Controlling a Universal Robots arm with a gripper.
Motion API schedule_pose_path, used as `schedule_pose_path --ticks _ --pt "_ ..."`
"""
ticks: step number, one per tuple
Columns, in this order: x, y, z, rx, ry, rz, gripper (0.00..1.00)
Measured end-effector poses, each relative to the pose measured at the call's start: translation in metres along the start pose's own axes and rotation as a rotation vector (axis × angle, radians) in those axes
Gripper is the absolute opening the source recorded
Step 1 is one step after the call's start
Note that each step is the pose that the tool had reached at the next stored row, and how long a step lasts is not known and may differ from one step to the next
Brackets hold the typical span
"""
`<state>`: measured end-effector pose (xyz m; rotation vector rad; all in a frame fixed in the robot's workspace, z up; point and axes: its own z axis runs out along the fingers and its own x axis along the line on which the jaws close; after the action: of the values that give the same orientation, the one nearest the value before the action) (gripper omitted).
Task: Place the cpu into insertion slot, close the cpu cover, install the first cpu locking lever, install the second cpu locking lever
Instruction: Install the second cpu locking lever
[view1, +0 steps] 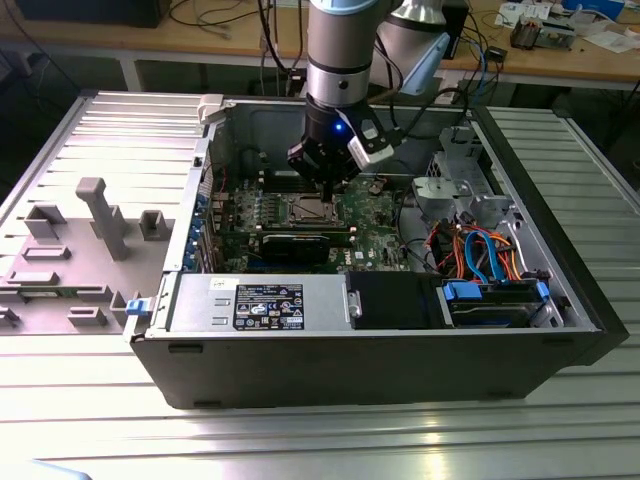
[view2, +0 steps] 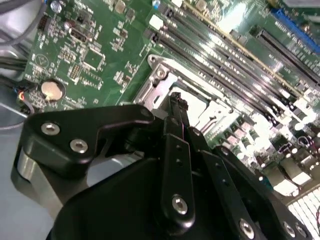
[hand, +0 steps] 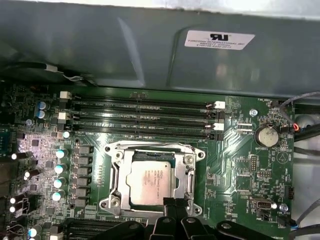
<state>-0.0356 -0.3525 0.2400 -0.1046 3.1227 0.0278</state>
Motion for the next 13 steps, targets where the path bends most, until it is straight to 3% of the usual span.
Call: schedule_pose_path --ticks 3,8,13 --pt "0.0036 -0.0045 -0.0002 -0.0003 0.0046 0.0 0.11" --pt "0.0058 -0.0094 -0.0025 -0.003 0.0211 0.0 0.11" --pt "0.0079 -0.015 -0.0029 -0.0082 0.0218 0.0 0.11"
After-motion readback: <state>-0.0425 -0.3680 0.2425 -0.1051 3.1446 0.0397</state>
